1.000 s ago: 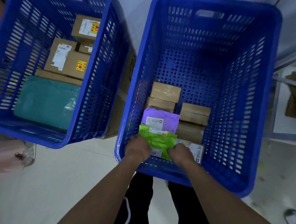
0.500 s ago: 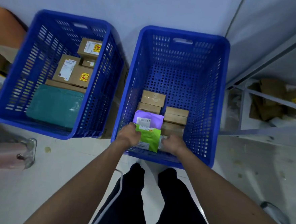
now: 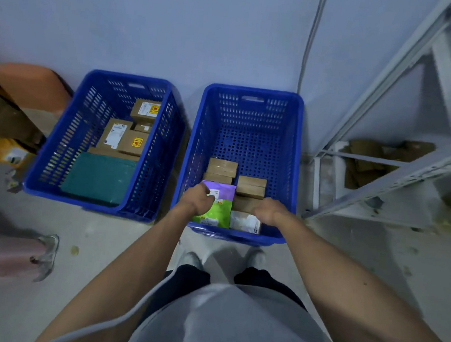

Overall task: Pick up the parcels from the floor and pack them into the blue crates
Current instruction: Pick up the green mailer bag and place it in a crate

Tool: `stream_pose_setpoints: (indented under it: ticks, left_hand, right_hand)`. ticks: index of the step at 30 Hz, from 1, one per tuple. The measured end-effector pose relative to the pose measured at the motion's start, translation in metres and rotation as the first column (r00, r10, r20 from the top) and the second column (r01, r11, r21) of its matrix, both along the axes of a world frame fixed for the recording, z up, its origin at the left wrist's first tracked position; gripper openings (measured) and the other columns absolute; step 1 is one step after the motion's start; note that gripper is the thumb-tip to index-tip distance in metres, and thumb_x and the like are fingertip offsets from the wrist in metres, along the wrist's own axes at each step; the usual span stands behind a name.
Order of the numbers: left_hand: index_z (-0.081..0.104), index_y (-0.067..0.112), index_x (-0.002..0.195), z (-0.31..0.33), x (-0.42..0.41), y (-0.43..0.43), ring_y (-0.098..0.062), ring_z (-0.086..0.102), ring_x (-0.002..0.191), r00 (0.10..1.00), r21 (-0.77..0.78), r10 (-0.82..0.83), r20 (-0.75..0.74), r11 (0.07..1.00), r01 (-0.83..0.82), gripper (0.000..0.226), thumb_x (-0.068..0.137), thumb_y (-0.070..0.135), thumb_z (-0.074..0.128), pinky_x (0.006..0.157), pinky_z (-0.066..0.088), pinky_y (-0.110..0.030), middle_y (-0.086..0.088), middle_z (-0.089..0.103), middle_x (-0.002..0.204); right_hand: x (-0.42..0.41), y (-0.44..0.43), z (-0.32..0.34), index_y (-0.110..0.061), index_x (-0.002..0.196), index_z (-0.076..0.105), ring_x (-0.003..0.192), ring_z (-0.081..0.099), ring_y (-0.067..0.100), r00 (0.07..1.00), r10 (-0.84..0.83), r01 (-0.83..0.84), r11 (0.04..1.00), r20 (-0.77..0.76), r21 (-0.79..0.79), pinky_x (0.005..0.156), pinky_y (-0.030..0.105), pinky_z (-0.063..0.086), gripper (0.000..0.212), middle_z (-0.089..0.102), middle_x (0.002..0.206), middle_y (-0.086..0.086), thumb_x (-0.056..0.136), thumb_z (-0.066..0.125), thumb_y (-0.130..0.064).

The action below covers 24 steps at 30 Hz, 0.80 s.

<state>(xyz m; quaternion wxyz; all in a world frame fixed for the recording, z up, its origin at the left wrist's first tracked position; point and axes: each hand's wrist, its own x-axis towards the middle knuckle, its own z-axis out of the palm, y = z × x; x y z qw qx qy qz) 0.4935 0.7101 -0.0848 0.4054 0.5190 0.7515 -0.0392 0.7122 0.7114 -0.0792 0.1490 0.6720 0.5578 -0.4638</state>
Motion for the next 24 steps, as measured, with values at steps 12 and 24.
stream_pose_setpoints:
  ticks: [12,24]
  left_hand:
    - [0.061,0.006,0.111,0.041,0.001,-0.025,-0.033,0.06,0.107,0.906,0.129,-0.422,0.032,0.901,0.415,0.024,0.099,0.025,0.053,0.089,0.049,-0.036,-0.018,0.065,0.117]
    - [0.06,0.012,0.086,0.049,-0.021,-0.137,-0.024,0.053,0.075,0.626,0.119,-0.773,0.099,0.634,0.764,0.015,0.096,0.02,0.051,0.073,0.048,-0.035,-0.007,0.058,0.079]
  right_hand:
    - [0.028,-0.086,0.003,-0.012,0.078,0.057,0.083,0.06,0.024,0.967,-0.238,0.227,0.966,0.088,0.125,0.072,0.035,0.049,0.027,0.063,0.092,0.009,0.091,0.051,-0.034]
    - [-0.049,-0.316,0.046,-0.002,0.11,0.065,0.107,0.06,0.034,0.78,-0.596,0.561,0.801,0.193,0.207,0.09,0.035,0.045,0.039,0.063,0.12,0.019,0.096,0.052,-0.036]
